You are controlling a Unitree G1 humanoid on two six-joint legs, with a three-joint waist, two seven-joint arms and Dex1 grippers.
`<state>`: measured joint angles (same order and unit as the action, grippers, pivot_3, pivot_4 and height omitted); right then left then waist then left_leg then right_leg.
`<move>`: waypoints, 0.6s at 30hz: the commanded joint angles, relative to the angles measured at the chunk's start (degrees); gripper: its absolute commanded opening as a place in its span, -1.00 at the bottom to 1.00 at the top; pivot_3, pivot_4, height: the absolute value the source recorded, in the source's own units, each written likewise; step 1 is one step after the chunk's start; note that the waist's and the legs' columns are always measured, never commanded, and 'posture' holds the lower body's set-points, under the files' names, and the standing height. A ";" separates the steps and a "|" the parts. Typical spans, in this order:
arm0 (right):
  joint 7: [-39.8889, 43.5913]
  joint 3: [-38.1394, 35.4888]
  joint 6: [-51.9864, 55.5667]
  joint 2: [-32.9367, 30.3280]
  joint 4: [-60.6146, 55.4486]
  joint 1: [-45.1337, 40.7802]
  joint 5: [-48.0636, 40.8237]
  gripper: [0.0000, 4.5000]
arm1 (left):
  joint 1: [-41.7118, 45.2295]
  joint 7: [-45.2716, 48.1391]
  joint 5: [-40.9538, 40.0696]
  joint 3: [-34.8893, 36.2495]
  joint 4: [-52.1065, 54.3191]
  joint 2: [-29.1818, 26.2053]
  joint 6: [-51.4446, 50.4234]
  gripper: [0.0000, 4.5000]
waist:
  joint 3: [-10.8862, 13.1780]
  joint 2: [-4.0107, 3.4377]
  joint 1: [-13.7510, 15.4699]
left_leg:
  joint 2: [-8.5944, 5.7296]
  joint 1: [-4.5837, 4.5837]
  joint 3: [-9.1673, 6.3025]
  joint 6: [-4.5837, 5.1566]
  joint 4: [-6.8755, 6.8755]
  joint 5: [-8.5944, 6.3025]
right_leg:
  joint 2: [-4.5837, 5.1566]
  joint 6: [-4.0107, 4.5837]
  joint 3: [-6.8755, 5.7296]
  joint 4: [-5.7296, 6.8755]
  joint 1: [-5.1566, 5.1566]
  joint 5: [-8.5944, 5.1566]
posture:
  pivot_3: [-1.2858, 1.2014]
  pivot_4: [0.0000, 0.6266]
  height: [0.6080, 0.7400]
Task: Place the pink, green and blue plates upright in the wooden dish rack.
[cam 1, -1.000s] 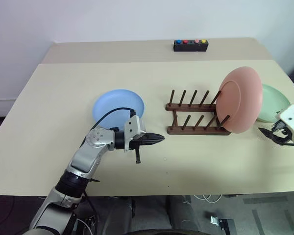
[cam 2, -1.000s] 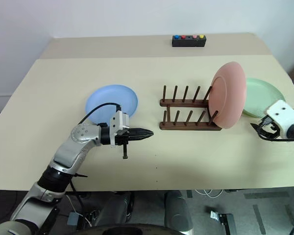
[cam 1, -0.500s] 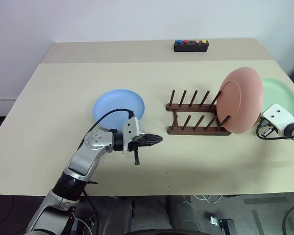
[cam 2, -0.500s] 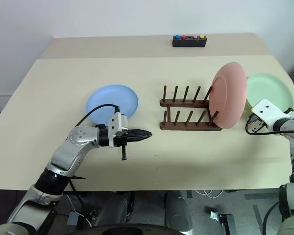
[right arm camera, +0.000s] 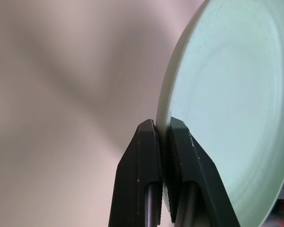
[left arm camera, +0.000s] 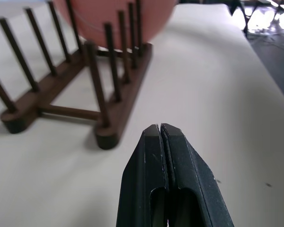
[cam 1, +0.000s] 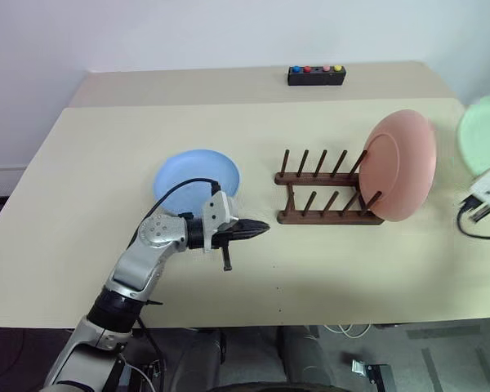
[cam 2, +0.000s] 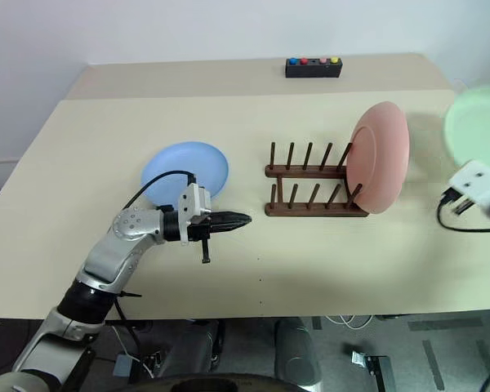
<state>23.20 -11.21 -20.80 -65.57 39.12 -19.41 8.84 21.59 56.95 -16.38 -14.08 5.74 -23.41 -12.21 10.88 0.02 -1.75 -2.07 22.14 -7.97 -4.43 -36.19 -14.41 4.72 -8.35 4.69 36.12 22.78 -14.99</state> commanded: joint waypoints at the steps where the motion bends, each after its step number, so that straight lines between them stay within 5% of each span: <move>1: -1.79 -6.25 2.12 -2.12 -10.60 1.38 -2.04 -0.98 | 1.59 -0.56 -0.87 2.42 0.80 -0.13 1.17 -1.00 | 0.01 0.02 -0.38 | 0.00 0.00 -0.01 0.00 0.00 0.00 | 0.00 0.00 0.00 0.00 -0.01 0.00 | 0.03 -0.52 1.00; 6: 0.19 -11.23 5.63 -2.36 -22.68 1.49 -4.65 -0.98 | 2.48 -0.44 -1.56 4.17 1.66 -1.22 0.63 -1.00 | 0.01 0.01 -0.74 | 0.00 0.02 -0.01 0.00 0.00 0.00 | 0.01 -0.01 0.00 0.00 0.00 0.00 | 0.03 -0.52 1.00; 18: 17.71 -10.82 27.27 4.10 -56.22 -6.11 -40.22 -0.98 | 0.08 -0.93 -1.82 5.84 3.75 -3.73 0.13 -1.00 | 0.08 0.08 -0.16 | 0.00 0.09 -0.10 0.01 -0.04 -0.01 | 0.03 -0.01 -0.04 -0.01 -0.02 0.01 | 0.03 -0.52 1.00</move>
<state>39.57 -20.76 3.03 -61.87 -12.49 -24.74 -25.21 21.63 56.23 -17.00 -9.63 6.81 -26.89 -12.18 10.96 0.10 -1.91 -2.06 22.23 -8.08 -4.42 -36.24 -14.41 4.74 -8.36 4.64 36.11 22.77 -14.98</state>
